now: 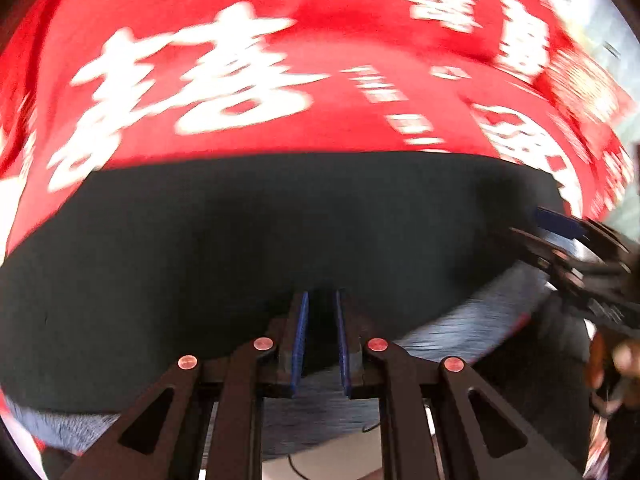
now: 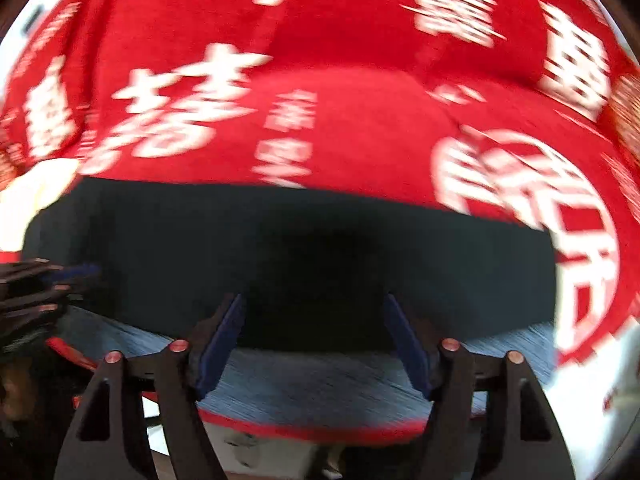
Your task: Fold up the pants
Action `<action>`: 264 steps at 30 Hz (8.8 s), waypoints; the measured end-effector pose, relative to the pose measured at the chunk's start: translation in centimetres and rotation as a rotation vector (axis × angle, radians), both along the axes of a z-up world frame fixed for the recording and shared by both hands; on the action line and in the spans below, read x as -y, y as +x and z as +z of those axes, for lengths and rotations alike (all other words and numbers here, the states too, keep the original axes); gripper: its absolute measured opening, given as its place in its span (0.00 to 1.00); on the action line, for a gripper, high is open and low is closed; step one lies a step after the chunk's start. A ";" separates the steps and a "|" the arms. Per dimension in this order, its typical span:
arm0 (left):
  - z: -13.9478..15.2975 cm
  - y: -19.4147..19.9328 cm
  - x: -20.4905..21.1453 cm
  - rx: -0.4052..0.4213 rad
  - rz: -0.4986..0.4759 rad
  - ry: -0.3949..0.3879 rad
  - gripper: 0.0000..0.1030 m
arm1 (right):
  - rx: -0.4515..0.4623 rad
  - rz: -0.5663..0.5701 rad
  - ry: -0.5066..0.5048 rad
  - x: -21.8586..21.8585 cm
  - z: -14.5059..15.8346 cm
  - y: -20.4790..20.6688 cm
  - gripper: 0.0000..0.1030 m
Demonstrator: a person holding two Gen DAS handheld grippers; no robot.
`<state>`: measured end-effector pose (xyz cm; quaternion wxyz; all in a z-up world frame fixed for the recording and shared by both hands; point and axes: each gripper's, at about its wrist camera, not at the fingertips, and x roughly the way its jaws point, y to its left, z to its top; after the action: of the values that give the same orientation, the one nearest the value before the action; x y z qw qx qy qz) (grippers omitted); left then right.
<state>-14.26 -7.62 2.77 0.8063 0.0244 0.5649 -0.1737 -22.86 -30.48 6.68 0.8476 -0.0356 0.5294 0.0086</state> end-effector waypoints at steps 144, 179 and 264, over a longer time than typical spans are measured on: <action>-2.0 -1.1 8.8 0.060 -0.027 0.193 1.00 | 0.096 -0.423 0.581 21.7 -1.7 -7.5 0.16; 1.6 0.9 -17.0 0.041 0.398 0.037 1.00 | 0.218 0.576 -0.115 -23.4 1.3 -3.6 0.11; -0.4 -0.9 -9.7 0.007 0.224 0.001 1.00 | 0.103 0.462 -0.149 -14.5 -1.5 -2.9 0.71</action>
<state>-15.17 2.05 2.42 0.8226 -0.0379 0.5613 -0.0821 -25.74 -16.01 5.17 0.8440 -0.2186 0.4624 0.1615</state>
